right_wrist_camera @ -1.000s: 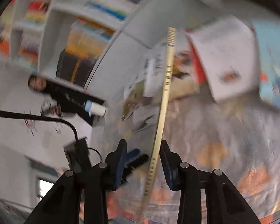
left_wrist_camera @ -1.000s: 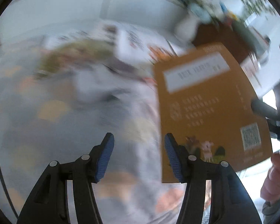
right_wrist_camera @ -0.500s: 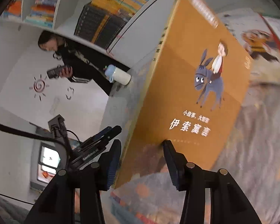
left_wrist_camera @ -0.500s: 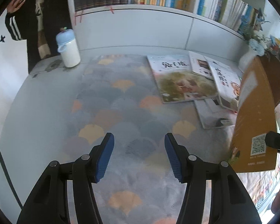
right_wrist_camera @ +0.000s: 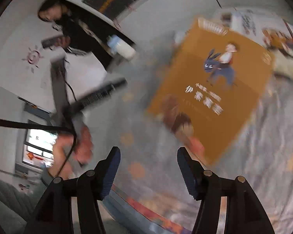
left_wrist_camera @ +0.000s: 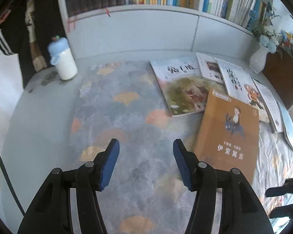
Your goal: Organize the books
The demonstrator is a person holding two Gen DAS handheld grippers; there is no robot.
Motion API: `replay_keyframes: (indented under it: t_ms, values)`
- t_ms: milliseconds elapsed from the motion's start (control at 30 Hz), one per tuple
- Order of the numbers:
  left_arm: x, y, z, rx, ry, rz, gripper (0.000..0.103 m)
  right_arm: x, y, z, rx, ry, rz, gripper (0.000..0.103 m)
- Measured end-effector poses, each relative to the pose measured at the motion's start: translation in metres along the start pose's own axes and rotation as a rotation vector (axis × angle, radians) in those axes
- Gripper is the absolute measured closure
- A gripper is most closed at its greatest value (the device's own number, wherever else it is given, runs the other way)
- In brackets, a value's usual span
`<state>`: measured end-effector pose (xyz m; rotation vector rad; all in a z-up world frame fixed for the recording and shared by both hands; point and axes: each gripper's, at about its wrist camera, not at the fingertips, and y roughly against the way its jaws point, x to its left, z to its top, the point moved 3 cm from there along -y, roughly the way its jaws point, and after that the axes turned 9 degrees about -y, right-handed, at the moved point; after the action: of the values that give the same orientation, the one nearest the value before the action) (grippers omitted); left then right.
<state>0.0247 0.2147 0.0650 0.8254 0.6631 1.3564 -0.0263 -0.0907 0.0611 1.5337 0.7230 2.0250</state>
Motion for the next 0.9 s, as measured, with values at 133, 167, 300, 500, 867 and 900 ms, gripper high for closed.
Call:
replay_keyframes:
  t_ms: [133, 167, 300, 500, 867, 900]
  values:
    - [-0.021, -0.03, -0.007, 0.084, -0.031, -0.132, 0.048, -0.059, -0.005, -0.021, -0.001, -0.148, -0.135, 0.05]
    - [-0.028, -0.04, -0.009, 0.11, -0.042, -0.163, 0.048, -0.072, -0.004, -0.021, -0.031, -0.182, -0.174, 0.054]
    - [-0.052, -0.066, -0.01, 0.163, -0.082, -0.243, 0.062, -0.091, -0.002, -0.006, -0.101, -0.223, -0.219, 0.068]
    - [-0.084, -0.069, -0.015, 0.192, -0.16, -0.321, 0.063, -0.083, -0.016, 0.017, -0.123, -0.195, -0.279, 0.068]
    - [-0.163, -0.03, -0.064, 0.21, -0.252, -0.502, 0.062, -0.115, 0.027, -0.02, -0.124, -0.175, -0.412, 0.068]
    - [-0.166, -0.029, -0.067, 0.207, -0.256, -0.49, 0.06, -0.117, 0.031, -0.024, -0.122, -0.189, -0.402, 0.069]
